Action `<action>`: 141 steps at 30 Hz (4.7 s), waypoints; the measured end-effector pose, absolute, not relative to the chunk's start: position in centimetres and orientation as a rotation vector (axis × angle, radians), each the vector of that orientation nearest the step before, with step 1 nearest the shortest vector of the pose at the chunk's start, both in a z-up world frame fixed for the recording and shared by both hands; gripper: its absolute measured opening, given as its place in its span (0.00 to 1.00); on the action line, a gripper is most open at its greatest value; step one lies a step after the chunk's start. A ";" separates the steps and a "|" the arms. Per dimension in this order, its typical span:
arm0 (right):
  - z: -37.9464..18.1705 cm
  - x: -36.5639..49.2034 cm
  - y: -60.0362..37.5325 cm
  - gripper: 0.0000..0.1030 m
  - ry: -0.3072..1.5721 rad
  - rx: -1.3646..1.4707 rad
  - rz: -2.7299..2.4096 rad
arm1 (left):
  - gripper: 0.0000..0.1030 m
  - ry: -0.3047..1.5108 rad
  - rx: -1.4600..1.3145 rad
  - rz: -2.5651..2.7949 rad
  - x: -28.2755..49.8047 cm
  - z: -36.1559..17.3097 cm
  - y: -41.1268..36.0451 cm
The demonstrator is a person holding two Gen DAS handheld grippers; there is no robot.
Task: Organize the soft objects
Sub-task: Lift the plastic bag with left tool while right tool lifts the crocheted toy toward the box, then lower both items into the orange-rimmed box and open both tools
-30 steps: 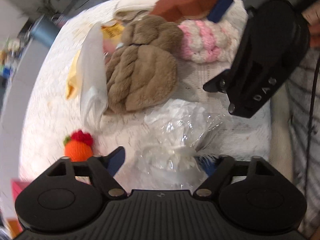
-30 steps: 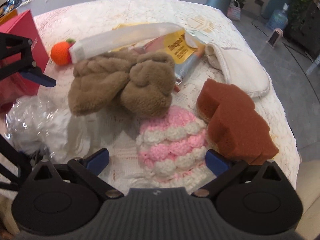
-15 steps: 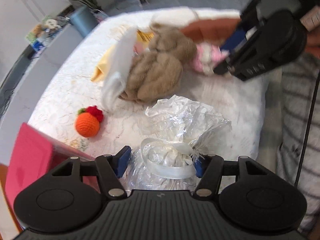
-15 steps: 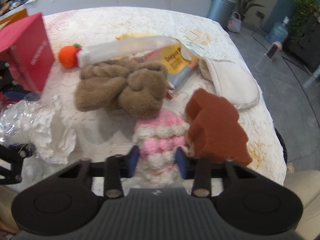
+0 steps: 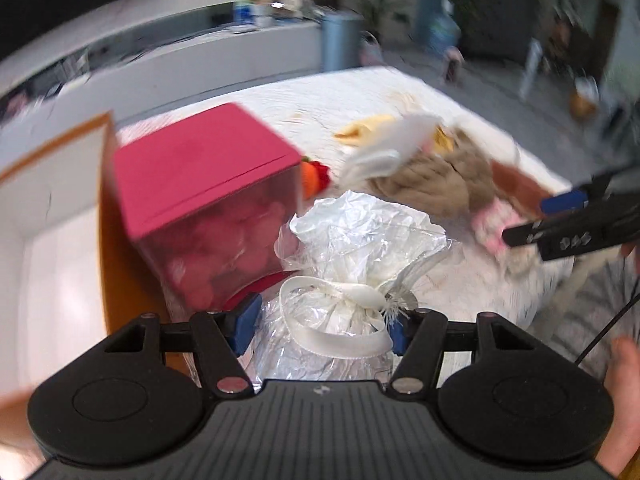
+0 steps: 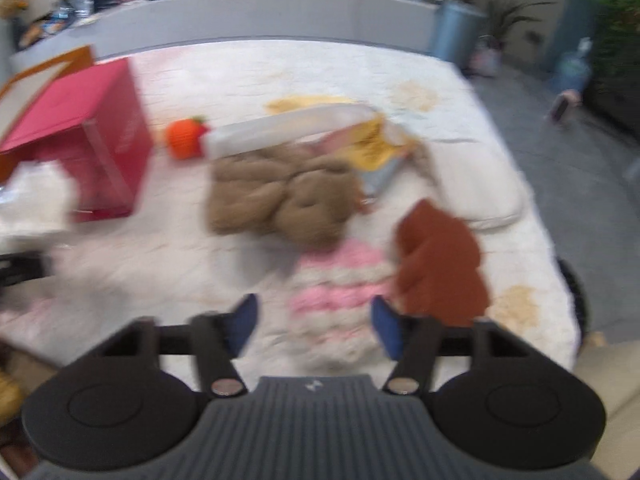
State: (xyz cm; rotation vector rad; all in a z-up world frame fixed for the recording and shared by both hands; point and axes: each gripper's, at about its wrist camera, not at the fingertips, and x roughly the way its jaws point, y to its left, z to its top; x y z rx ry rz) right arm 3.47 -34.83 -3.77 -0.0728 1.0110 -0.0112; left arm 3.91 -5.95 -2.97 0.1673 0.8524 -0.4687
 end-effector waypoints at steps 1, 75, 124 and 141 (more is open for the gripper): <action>-4.1 4.0 -34.6 0.71 1.020 -0.090 -0.023 | 0.69 0.849 0.136 -0.468 3.8 -3.2 -5.6; 13.2 -0.5 -22.6 0.32 0.631 -0.141 0.430 | 0.69 0.653 -0.221 -0.208 1.8 3.2 9.4; 3.1 11.0 -1.6 0.31 0.859 -0.001 0.678 | 0.98 0.616 -0.385 0.267 2.7 2.4 21.5; 0.8 13.0 3.3 0.32 0.907 -0.079 0.584 | 0.96 0.705 -0.437 0.290 3.0 0.7 23.6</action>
